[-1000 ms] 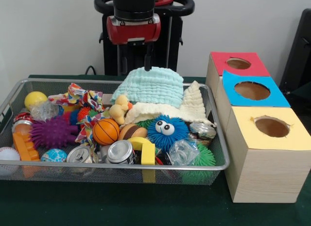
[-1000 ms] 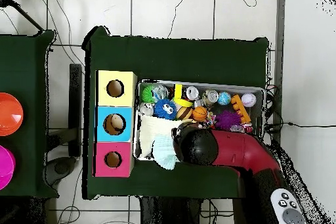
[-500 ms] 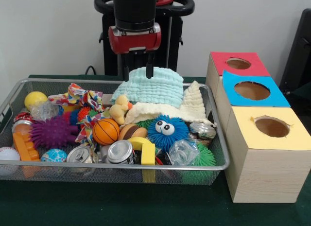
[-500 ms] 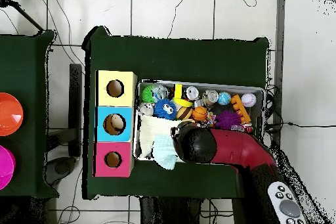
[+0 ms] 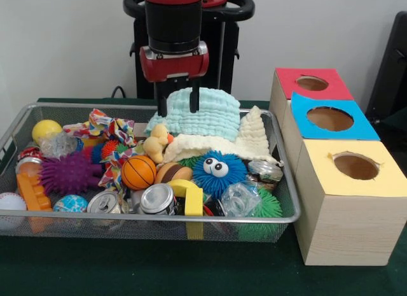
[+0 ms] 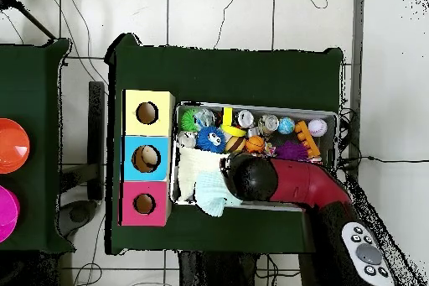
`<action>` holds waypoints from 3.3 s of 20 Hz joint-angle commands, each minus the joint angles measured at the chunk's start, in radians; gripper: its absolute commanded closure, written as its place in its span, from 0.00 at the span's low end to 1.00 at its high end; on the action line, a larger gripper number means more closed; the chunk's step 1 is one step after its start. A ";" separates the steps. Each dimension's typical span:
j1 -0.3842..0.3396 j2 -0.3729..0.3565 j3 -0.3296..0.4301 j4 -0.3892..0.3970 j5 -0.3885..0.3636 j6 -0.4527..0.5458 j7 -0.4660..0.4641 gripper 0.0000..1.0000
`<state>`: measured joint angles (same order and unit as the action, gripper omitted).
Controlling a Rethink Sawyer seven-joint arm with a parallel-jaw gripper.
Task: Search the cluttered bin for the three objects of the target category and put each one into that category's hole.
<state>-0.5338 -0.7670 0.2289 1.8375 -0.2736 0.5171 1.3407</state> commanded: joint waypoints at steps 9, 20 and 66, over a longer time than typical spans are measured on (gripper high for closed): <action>-0.015 0.039 -0.002 -0.117 0.018 0.008 0.122 0.00; -0.018 0.070 -0.012 -0.113 -0.009 -0.050 0.126 0.00; 0.031 0.172 -0.078 -0.155 -0.048 -0.107 0.108 0.00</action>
<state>-0.5141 -0.6191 0.1524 1.7436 -0.2744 0.4665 1.3407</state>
